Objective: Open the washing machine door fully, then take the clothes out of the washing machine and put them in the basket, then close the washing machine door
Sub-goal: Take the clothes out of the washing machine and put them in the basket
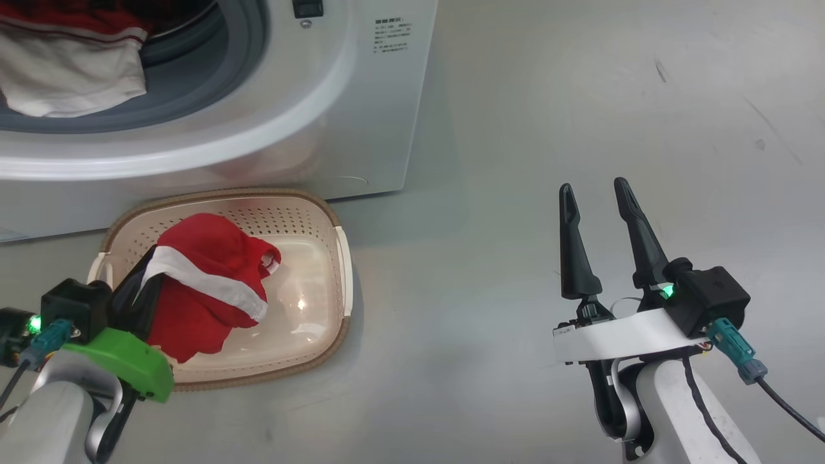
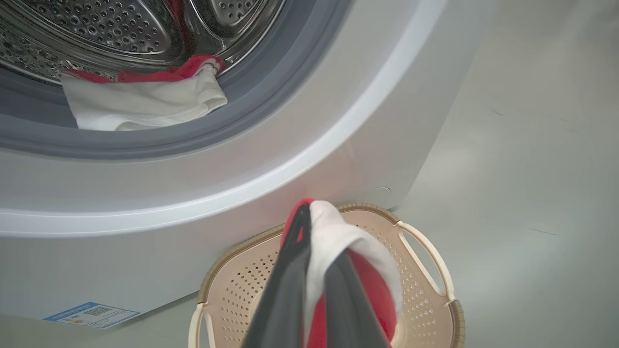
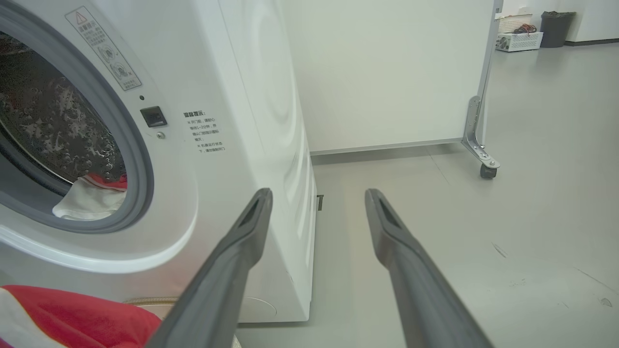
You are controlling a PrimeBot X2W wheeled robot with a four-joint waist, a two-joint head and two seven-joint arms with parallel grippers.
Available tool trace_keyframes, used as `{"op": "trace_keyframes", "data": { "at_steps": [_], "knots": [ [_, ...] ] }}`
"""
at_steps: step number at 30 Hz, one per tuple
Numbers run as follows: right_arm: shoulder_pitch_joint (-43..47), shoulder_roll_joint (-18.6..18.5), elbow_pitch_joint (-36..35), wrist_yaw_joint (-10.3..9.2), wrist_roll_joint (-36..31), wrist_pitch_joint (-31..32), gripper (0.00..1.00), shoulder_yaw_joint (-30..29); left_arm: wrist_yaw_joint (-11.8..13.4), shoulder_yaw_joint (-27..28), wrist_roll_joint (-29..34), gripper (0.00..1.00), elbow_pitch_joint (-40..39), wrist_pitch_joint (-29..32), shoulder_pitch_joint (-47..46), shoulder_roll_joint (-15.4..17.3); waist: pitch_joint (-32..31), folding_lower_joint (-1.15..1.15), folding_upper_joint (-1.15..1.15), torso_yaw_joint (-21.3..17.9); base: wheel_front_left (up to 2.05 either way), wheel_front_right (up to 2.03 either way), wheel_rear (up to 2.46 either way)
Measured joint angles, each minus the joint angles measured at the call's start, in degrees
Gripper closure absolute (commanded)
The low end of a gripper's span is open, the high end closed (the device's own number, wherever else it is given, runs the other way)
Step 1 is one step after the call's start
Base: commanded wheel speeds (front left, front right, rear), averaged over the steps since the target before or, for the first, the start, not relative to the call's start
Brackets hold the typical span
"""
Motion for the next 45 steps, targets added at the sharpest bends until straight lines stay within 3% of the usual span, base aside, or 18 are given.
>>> {"op": "trace_keyframes", "data": {
  "at_steps": [24,35,41,42,43,45],
  "knots": [
    [-3.4,0.0,-3.4,-1.46,1.0,0.0,0.00,2.4,-0.1,-2.4,-1.4,1.00,10.7,5.0,-9.7,2.2,10.7,0.00,0.00,-9.5,0.00,0.00,0.00],
    [-4.4,0.1,-4.2,-1.94,1.6,0.0,0.00,2.7,-0.1,3.3,-11.0,1.00,19.2,6.4,-10.8,1.6,13.9,0.00,0.00,-12.7,0.00,0.00,0.00],
    [-4.4,0.1,-4.2,-1.96,1.6,0.0,0.00,2.4,-0.1,3.7,-12.2,1.00,22.3,7.9,-12.0,1.1,14.3,0.00,0.00,-12.9,0.00,0.00,0.00],
    [-4.4,0.1,-4.2,-1.96,1.6,0.0,0.00,2.3,-0.1,3.7,-12.5,0.78,22.8,8.5,-12.3,1.0,14.4,0.00,0.00,-12.9,0.00,0.00,0.00],
    [-4.4,0.1,-4.2,-1.96,1.6,0.0,0.00,2.3,-0.1,3.7,-12.9,0.00,23.3,8.7,-12.5,0.9,14.4,0.00,0.00,-12.9,0.00,0.00,0.00],
    [-4.4,0.1,-4.2,-1.98,1.6,0.0,0.00,2.3,-0.1,3.8,-13.5,0.00,24.0,8.7,-13.0,0.7,14.4,0.00,0.00,-12.8,0.00,0.00,0.00]
  ]
}}
